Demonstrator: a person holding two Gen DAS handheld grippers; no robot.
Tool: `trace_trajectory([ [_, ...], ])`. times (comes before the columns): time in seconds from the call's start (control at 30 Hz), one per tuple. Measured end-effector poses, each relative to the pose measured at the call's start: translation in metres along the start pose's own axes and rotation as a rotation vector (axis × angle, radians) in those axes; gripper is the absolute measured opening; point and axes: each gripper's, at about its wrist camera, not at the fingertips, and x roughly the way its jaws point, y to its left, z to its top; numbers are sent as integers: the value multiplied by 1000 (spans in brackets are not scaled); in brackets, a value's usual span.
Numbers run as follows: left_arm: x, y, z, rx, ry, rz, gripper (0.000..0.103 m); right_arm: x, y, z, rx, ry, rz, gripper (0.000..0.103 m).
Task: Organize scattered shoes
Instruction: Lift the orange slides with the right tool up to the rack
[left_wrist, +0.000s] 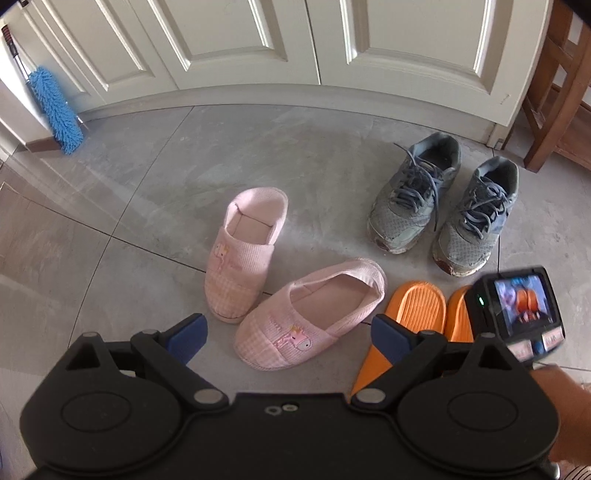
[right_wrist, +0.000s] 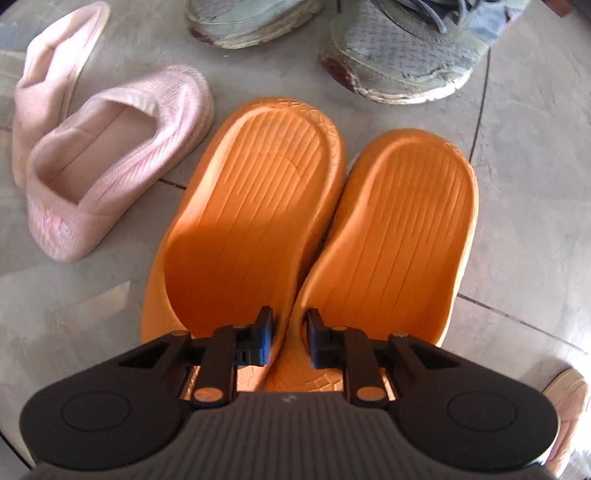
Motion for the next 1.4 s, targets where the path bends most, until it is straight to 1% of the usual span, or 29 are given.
trace_trajectory([
  [0.07,-1,-3,1,6,-1,-4,96,-7,-5,-10,-12,-21,-1,19],
  [0.2,-7,-12,1,34,-12,-4,96,-27,-26,-30,17,-68,13,18],
  [0.37,-29,-31,10,61,-41,3,96,-86,-70,-50,123,-126,63,18],
  [0.47,-58,-50,23,74,-71,-16,96,-137,-103,-60,175,-189,81,18],
  [0.57,-96,-75,42,110,-125,-50,96,-199,-141,-72,226,-268,99,18],
  [0.6,-115,-87,52,125,-155,-67,96,-218,-151,-75,238,-292,102,18],
  [0.77,-206,-150,112,156,-284,-161,96,-370,-235,-97,331,-473,103,18],
  [0.83,-246,-182,141,167,-346,-198,96,-430,-271,-109,350,-547,93,18],
  [0.9,-285,-213,168,177,-414,-226,96,-478,-301,-119,361,-606,87,18],
  [0.93,-308,-233,184,180,-453,-237,96,-516,-327,-126,370,-650,84,18],
  [1.0,-359,-274,218,167,-527,-258,96,-576,-371,-137,376,-713,80,18],
  [1.07,-403,-306,245,118,-581,-292,96,-630,-411,-146,367,-765,77,18],
  [1.1,-416,-316,253,102,-597,-301,97,-654,-428,-148,353,-784,70,18],
  [1.17,-447,-341,272,69,-638,-313,97,-699,-460,-149,314,-814,49,18],
  [1.2,-460,-351,279,57,-654,-318,97,-714,-470,-148,295,-820,41,18],
  [1.27,-482,-370,293,41,-683,-336,98,-752,-495,-138,236,-843,16,18],
  [1.37,-503,-391,309,56,-717,-346,98,-785,-514,-112,184,-853,5,18],
  [1.4,-508,-396,314,65,-725,-342,98,-788,-518,-107,175,-855,6,18],
])
